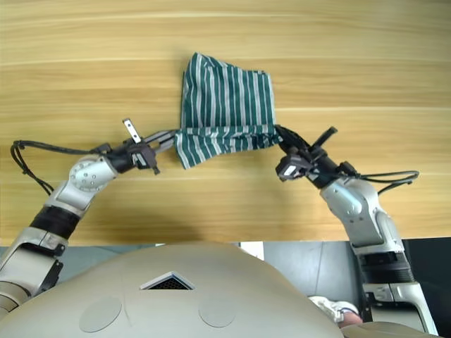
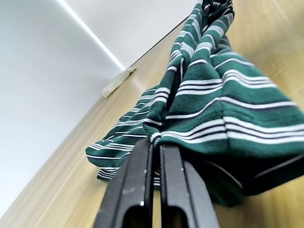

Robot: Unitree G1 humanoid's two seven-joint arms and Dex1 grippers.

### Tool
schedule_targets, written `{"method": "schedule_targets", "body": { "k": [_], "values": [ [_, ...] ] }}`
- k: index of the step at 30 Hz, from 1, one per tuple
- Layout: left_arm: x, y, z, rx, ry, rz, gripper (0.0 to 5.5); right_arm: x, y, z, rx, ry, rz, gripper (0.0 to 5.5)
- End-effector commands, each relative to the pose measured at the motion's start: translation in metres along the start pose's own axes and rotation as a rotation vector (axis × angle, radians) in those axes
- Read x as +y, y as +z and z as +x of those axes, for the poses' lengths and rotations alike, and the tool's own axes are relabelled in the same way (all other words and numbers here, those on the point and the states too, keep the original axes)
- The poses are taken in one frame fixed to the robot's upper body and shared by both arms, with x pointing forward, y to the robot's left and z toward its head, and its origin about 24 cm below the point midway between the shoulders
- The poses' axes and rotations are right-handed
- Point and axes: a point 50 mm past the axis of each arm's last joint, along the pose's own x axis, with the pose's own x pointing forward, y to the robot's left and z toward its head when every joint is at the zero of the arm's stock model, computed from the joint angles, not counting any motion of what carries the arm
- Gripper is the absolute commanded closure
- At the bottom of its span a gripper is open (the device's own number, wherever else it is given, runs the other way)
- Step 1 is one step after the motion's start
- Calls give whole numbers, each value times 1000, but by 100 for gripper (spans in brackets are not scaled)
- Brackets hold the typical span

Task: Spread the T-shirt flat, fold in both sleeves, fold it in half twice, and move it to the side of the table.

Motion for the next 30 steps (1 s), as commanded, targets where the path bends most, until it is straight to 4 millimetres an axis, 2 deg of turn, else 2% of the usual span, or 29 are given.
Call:
{"method": "schedule_targets", "body": {
  "k": [1, 10, 17, 22, 23, 24, 25, 30],
  "values": [
    [20, -4, 9, 9, 63, 21, 547, -11, -5, 8, 12, -28, -31, 539],
    [51, -20, 44, 67, 168, 32, 547, -40, -27, 57, 77, -141, -99, 539],
    [64, -28, 72, 109, 195, 6, 547, -44, -34, 85, 81, -164, -109, 539],
    [77, -32, 82, 162, 239, -5, 547, -47, -42, 103, 109, -186, -103, 539],
    [78, -33, 83, 175, 241, -9, 547, -47, -43, 107, 113, -187, -102, 501],
    [78, -35, 83, 184, 242, -15, 547, -48, -44, 110, 118, -191, -102, 486],
    [79, -35, 84, 191, 244, -21, 513, -49, -45, 113, 122, -198, -102, 467],
    [86, -40, 88, 242, 277, -79, 445, -48, -49, 131, 154, -193, -94, 382]
  ]
}}
